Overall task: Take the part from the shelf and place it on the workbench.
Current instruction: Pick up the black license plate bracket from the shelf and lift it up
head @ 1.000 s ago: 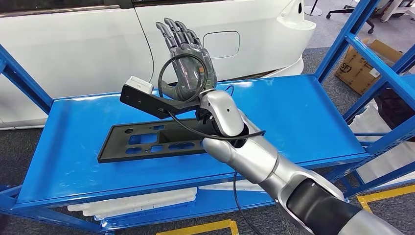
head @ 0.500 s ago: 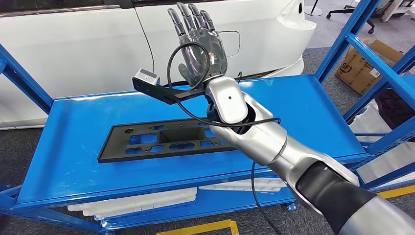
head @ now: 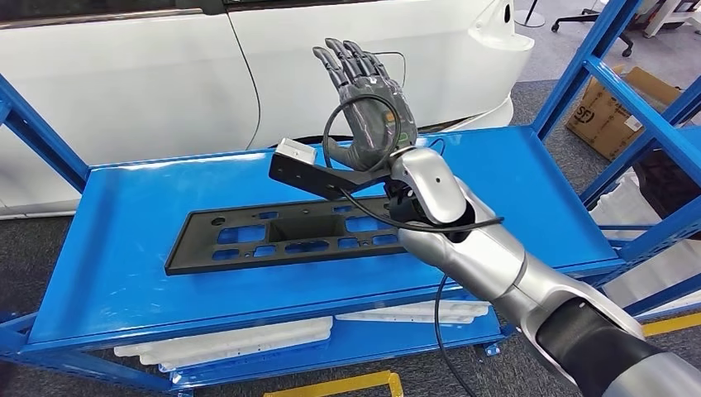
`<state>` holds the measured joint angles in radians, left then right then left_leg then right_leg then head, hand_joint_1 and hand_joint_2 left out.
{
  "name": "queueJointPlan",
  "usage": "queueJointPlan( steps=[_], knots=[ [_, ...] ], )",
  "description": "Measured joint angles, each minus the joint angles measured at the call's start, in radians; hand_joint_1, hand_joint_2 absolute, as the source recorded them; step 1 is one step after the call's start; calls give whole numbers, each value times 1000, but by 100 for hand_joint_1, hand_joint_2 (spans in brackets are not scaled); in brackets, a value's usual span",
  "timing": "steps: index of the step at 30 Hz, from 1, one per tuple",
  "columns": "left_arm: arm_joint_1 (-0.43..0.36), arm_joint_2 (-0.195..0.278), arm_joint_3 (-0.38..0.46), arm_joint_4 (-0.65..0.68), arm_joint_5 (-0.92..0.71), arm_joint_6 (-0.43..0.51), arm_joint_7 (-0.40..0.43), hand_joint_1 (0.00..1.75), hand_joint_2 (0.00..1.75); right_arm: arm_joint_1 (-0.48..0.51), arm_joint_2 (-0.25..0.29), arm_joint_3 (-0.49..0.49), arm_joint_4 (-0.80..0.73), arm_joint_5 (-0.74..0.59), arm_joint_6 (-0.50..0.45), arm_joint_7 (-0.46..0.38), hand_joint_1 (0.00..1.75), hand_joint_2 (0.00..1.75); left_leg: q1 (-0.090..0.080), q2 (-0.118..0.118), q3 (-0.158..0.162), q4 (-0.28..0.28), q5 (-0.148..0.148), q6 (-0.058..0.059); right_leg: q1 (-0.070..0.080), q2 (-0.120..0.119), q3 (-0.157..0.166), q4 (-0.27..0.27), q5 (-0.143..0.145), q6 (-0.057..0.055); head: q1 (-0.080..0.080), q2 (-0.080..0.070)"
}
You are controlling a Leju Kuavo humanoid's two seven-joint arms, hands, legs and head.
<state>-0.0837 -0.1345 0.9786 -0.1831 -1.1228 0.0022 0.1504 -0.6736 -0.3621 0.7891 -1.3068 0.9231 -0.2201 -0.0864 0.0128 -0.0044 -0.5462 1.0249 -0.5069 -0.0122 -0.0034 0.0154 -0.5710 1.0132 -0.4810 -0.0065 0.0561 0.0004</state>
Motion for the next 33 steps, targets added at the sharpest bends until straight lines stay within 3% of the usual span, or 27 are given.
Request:
queueJointPlan(
  steps=[17, 33],
  knots=[
    [2, -2, 46, 0, 31, 14, 2, 0, 175, 277, -186, -117, -303, -15, -39, -8, 0, 175, 0, -1, 0, 0, 0, 0, 0, -1, 0, 0, 0, 0, 0, 0],
    [2, -7, 82, 0, 49, 27, 0, 0, 175, 516, -206, -206, -418, 52, -109, -2, 0, 175, 0, -1, 0, 0, 0, 0, 0, -1, 0, 0, 0, 0, 0, 0]
  ],
)
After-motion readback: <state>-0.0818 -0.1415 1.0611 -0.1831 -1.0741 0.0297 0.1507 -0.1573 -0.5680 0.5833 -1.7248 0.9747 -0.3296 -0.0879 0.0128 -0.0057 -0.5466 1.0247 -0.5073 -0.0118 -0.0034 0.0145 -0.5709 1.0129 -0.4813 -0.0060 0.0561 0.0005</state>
